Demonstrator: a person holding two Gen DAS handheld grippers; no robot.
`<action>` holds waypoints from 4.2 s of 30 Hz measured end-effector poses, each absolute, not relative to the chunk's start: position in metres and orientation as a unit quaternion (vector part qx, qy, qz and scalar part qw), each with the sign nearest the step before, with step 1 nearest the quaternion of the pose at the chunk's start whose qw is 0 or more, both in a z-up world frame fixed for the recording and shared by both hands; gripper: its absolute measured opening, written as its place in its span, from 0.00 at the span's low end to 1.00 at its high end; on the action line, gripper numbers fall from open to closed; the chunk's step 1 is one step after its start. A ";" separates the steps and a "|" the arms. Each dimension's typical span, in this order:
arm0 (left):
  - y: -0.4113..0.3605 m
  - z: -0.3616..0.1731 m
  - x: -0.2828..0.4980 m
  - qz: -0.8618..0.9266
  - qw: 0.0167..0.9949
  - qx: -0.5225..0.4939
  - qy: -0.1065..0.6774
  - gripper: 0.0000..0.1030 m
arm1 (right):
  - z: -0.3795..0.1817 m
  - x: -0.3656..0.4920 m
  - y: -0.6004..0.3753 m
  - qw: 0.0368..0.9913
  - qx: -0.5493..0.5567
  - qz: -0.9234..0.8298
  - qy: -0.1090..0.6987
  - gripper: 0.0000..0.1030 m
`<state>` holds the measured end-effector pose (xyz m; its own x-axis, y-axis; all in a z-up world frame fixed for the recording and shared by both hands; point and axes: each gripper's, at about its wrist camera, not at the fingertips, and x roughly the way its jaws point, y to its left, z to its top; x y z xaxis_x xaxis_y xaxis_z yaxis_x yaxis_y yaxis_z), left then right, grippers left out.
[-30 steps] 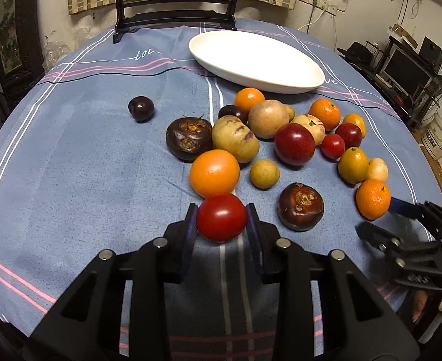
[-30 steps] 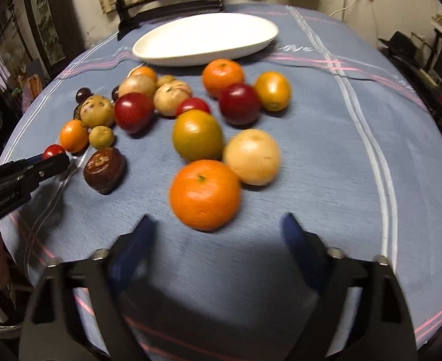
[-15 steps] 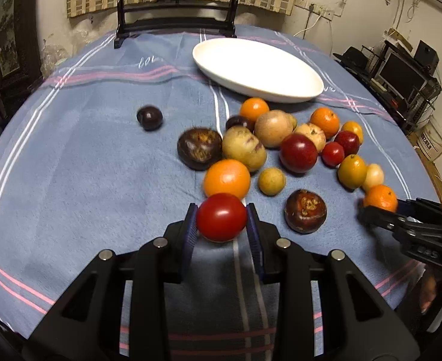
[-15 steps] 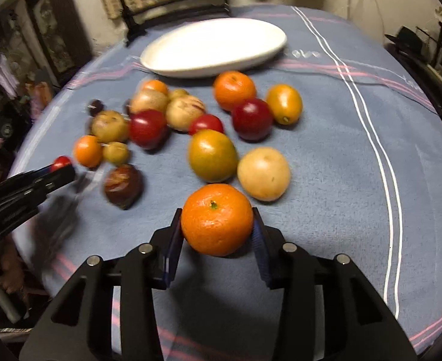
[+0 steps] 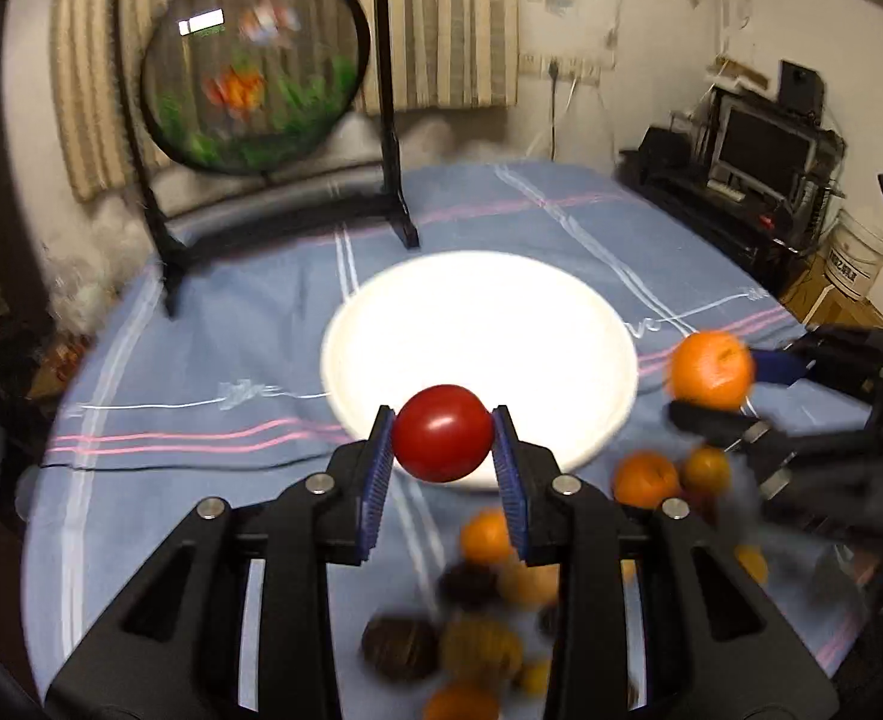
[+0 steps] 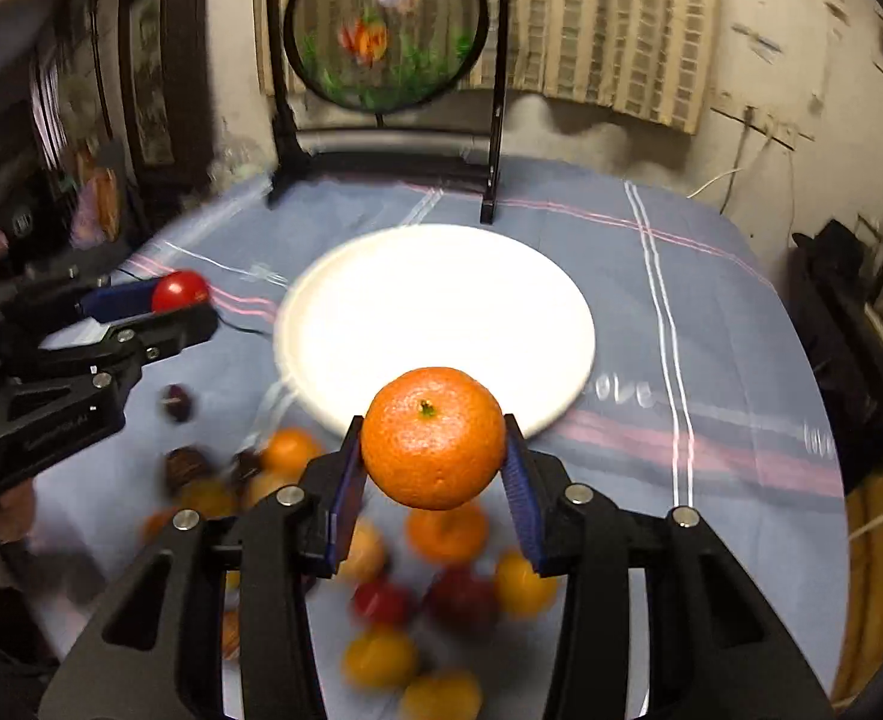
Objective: Organize fruits
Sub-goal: 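Carry the tomato and mandarin onto the white plate and open both grippers, then grasp the beige round fruit with the right gripper while the left gripper grasps an orange, then carry the beige fruit and orange onto the white plate and release both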
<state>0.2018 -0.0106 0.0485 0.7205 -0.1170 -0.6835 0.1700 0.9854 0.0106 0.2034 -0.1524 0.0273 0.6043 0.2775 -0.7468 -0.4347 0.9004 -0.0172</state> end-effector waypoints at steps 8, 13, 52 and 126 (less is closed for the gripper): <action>-0.006 -0.014 0.303 -0.064 0.879 0.002 0.473 0.32 | -0.023 0.286 -0.140 0.855 -0.093 0.184 0.476 0.42; 0.003 -0.025 0.314 -0.058 0.873 -0.029 0.483 0.79 | -0.025 0.294 -0.142 0.856 -0.111 0.161 0.478 0.48; 0.040 -0.036 0.060 -0.030 0.893 -0.047 0.447 0.95 | -0.052 0.063 -0.228 0.871 -0.044 0.138 0.470 0.66; 0.004 -0.013 0.271 -0.060 0.895 -0.009 0.443 0.38 | -0.008 0.241 -0.128 0.864 -0.070 0.235 0.439 0.39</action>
